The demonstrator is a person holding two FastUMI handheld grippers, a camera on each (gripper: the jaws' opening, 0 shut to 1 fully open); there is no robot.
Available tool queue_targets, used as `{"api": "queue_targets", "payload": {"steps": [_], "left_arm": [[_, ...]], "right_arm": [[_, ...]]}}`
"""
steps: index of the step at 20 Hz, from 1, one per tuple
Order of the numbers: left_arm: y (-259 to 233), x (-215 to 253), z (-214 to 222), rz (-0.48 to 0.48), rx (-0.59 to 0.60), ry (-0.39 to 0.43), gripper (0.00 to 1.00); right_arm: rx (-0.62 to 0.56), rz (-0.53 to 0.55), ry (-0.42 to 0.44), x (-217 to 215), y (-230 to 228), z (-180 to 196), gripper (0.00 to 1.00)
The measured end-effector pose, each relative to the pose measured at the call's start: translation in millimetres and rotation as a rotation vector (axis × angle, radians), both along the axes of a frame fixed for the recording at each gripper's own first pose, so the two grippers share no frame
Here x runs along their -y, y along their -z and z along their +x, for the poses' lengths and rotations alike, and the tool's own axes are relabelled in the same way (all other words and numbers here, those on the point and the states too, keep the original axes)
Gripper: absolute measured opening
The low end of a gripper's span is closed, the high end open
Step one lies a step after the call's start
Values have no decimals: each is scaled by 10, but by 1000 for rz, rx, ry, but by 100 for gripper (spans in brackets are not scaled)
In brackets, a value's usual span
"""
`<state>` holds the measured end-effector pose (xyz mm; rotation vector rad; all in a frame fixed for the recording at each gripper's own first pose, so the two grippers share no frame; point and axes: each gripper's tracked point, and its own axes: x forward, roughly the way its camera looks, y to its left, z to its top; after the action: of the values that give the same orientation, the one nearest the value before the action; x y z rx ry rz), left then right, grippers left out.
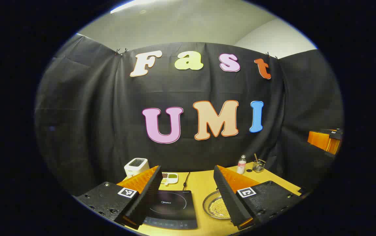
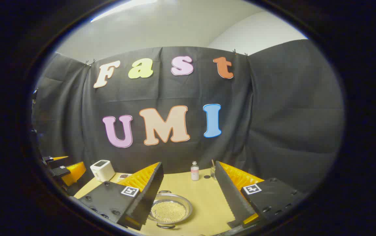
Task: First push the handle of the pot to place it horizontally, then grasp the pot with both hands and set it on the induction cooktop.
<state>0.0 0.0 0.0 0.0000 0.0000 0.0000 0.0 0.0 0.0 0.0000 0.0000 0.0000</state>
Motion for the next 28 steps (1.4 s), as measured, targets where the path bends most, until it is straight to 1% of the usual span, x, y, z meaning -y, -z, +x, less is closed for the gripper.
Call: {"api": "queue_targets", "payload": {"steps": [1, 4, 9, 10, 11, 12, 15, 17, 18, 19, 20, 22, 23, 24, 27, 28], "left_arm": [[20, 47, -5, -10, -10, 8, 95], [42, 109, -19, -7, -26, 16, 96], [33, 93, -10, 5, -21, 3, 96], [34, 91, -4, 1, -17, 2, 93], [28, 81, 1, -6, -15, -2, 96], [51, 71, -2, -13, -17, -7, 96], [87, -19, -28, -9, -26, -41, 93], [114, -110, -45, -1, -31, -71, 92], [138, -146, -54, -2, -35, -85, 96], [151, -185, -60, -5, -39, -99, 96], [172, -230, -74, -9, -43, -115, 92], [187, -320, -104, -15, -47, -145, 93], [199, -359, -119, -15, -50, -160, 96], [210, -398, -134, -10, -51, -173, 93], [244, -495, -178, 11, -56, -206, 93], [256, -511, -200, 13, -58, -213, 93]], "right_arm": [[-4, -1, 3, 40, 12, -16, 92], [0, -4, 17, 164, -23, -29, 92], [-7, 2, 12, 194, 2, 9, 92], [-9, -2, 12, 194, 5, 25, 92], [-12, -3, 6, 184, 32, 29, 100], [-18, 1, 0, 166, 57, 27, 92], [-39, 15, -22, 105, 159, 101, 92], [-58, 21, -41, 44, 233, 148, 92], [-65, 21, -53, 1, 257, 177, 92], [-72, 20, -67, -36, 291, 206, 92], [-75, 19, -82, -86, 306, 228, 92], [-84, 18, -116, -202, 359, 289, 92], [-96, 22, -137, -270, 408, 297, 92], [-107, 29, -157, -349, 452, 322, 90], [-142, 52, -211, -557, 573, 359, 89], [-154, 55, -224, -616, 614, 379, 80]]}}
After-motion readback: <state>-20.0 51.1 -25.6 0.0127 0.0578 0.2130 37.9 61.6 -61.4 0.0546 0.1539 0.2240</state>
